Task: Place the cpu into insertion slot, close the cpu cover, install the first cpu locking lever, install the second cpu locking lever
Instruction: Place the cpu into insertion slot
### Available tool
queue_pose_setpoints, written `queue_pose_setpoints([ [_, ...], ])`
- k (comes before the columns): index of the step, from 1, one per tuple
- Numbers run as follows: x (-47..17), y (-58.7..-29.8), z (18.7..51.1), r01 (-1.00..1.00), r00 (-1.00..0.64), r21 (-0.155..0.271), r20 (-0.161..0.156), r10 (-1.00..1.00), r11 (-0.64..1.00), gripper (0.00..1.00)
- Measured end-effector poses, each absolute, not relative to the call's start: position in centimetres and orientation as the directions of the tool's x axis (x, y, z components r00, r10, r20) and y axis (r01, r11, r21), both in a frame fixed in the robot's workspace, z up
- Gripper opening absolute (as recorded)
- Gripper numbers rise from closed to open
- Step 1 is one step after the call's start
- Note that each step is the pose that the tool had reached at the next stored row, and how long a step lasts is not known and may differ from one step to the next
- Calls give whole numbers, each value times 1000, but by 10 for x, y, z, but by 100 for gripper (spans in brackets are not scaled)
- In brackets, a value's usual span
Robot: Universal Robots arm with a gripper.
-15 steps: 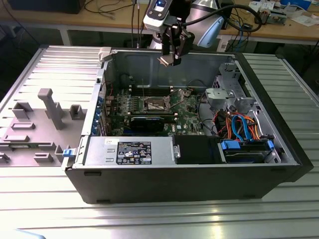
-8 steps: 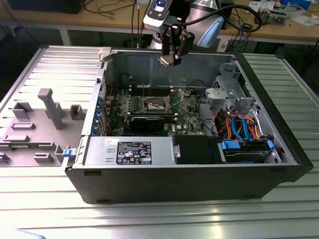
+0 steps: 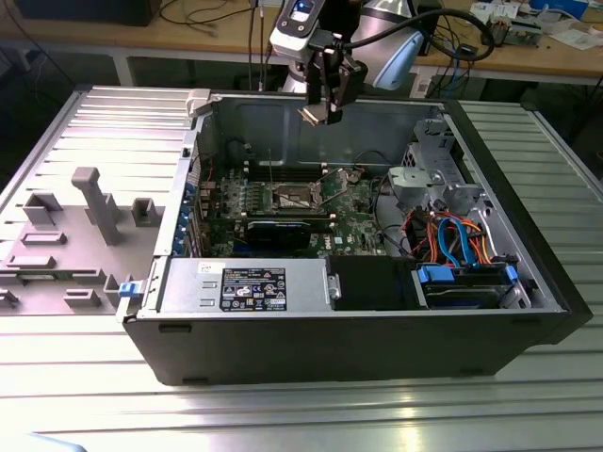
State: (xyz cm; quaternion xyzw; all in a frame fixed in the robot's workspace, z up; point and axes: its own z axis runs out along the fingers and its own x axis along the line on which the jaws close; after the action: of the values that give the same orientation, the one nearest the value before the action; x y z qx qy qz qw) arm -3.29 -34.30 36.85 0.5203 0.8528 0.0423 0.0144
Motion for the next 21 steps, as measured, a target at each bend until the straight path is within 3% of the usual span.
queue_pose_setpoints([
  [21, -33, -343, 364, 953, -293, 87, 19, 956, 290, 55],
])
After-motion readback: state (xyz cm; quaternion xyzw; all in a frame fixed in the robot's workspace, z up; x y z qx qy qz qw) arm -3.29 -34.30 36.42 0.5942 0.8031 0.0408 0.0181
